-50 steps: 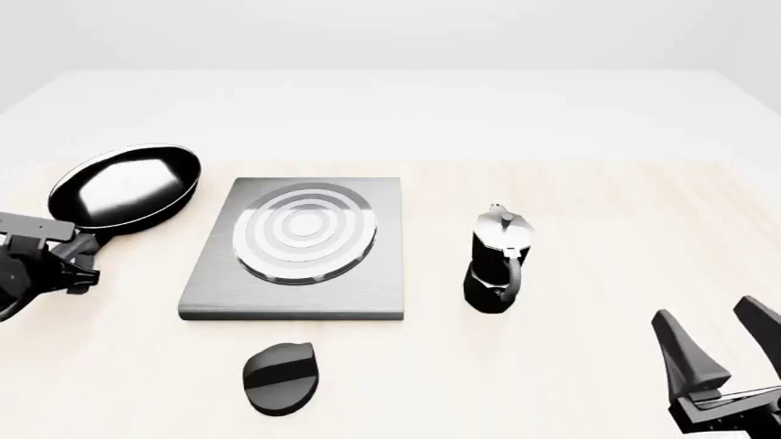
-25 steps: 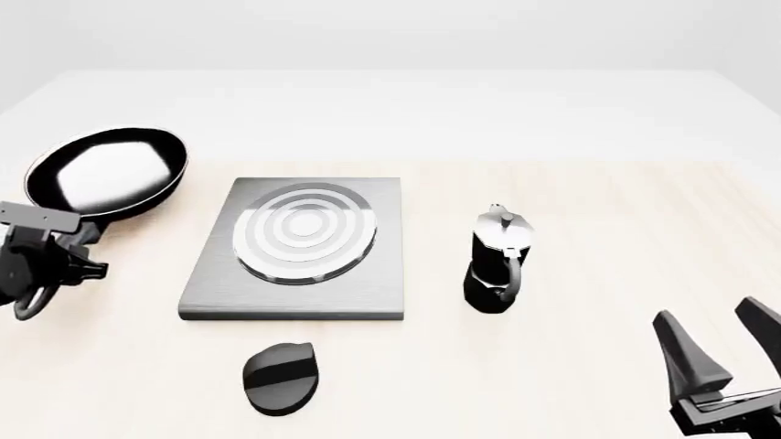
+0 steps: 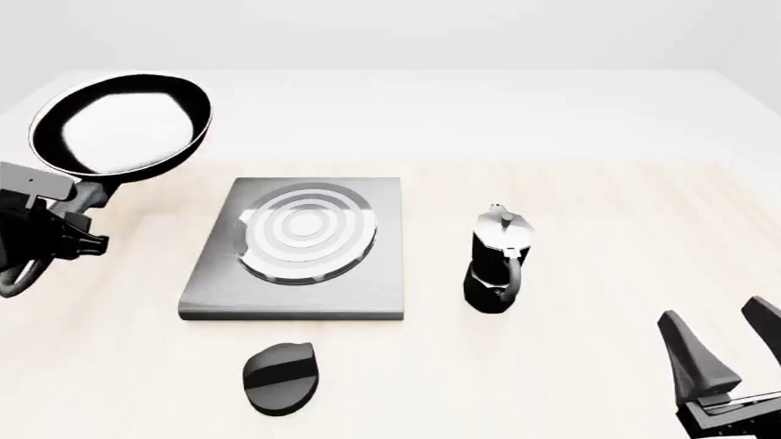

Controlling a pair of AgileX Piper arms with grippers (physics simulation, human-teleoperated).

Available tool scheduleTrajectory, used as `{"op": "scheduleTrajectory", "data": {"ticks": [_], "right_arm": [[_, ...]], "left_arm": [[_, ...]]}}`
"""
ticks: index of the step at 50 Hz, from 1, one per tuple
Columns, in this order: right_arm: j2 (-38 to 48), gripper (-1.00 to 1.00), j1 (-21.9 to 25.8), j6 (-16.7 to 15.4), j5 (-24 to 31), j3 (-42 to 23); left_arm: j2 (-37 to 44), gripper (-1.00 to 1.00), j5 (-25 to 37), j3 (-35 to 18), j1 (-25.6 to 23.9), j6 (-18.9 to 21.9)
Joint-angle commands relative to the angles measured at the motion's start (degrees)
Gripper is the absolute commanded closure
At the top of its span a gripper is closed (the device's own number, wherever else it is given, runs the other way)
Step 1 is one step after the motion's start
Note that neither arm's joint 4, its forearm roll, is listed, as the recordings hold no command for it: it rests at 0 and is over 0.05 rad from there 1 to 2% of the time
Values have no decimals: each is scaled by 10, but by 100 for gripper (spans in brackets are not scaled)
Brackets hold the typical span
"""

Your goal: Turn on the stove and put the frying pan on it.

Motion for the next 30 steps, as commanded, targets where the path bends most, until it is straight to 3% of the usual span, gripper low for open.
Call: {"op": "scheduleTrajectory", "data": {"ticks": [1,11,30], "right_arm": [[-21,-100,0,5,21,-5],[-40,-100,-2,12,40,-10],[-46,-100,-7,19,45,-13]], "left_arm": [[-104,100,65,9,-61,2],[-145,100,93,16,-112,4],[-151,100,82,48,-187,-8]]}}
